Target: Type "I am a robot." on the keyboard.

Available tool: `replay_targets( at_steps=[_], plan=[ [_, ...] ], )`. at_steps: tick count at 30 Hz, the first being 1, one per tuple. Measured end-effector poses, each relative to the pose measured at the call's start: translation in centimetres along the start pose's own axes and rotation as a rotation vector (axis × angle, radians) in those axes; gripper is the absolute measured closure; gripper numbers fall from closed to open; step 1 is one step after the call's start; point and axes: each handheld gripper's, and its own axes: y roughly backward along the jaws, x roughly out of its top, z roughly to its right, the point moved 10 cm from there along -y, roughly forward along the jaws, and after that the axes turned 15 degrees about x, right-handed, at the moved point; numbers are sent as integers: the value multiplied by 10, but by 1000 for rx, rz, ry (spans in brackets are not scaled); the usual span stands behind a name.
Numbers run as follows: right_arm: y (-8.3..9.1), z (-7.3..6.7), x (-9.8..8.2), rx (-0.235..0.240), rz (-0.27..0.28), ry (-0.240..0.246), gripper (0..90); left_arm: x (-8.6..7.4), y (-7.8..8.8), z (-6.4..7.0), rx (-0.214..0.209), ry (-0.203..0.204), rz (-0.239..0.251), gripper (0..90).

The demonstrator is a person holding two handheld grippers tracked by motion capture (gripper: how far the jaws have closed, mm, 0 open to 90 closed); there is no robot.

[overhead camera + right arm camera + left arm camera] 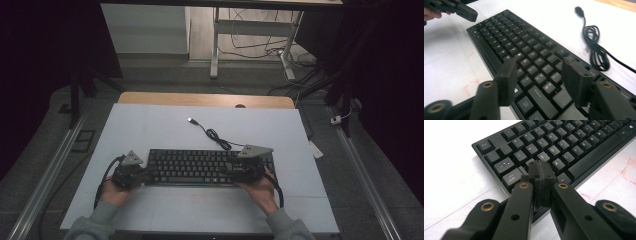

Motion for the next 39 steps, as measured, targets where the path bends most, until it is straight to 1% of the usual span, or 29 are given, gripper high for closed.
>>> replay_targets(
  at_steps=[2, 3, 4, 5, 7, 8, 9, 10, 11, 13, 14, 16, 19, 26, 39],
  plan=[
    [-5, -2, 2, 14, -9, 2, 554, 0, -1, 0, -1, -2, -2, 885],
    [-5, -2, 2, 14, -9, 2, 554, -1, -1, 0, 0, -2, -3, 885],
    [-7, -2, 2, 19, -14, 6, 576, -1, -1, 0, 0, -2, -4, 885],
    [-10, -4, 3, 38, -13, 2, 647, -1, -1, 0, 0, -1, -4, 885],
    [-13, -5, 4, 46, -18, 1, 713, -1, -2, 0, 1, -1, -5, 885],
    [-13, -5, 4, 46, -18, 1, 713, -1, -2, 0, 1, -1, -6, 885],
    [-16, -5, 4, 52, -23, -1, 779, -1, -2, 0, 0, -1, -7, 885],
    [-17, -6, 4, 58, -23, -4, 802, -1, -2, 0, -1, -2, -7, 885],
    [-17, -6, 4, 58, -23, -4, 802, -1, -2, 0, 0, -2, -8, 885],
    [-20, -6, 5, 58, -28, -4, 845, -1, -3, 0, 1, -2, -7, 885],
    [-23, -5, 7, 57, -30, -2, 888, -1, -3, 0, 0, -2, -8, 885],
    [-25, -4, 7, 53, -35, -2, 896, -1, -3, 0, 0, -2, -7, 885],
    [-34, -2, 9, 57, -46, -9, 898, -1, -3, 0, -1, -1, -6, 885],
    [-52, 0, 12, 61, -67, -4, 898, -1, -3, 0, -3, -2, -7, 885],
    [-67, 1, 16, 76, -77, -1, 898, -2, -7, 1, 3, -9, -15, 885]
  ],
)
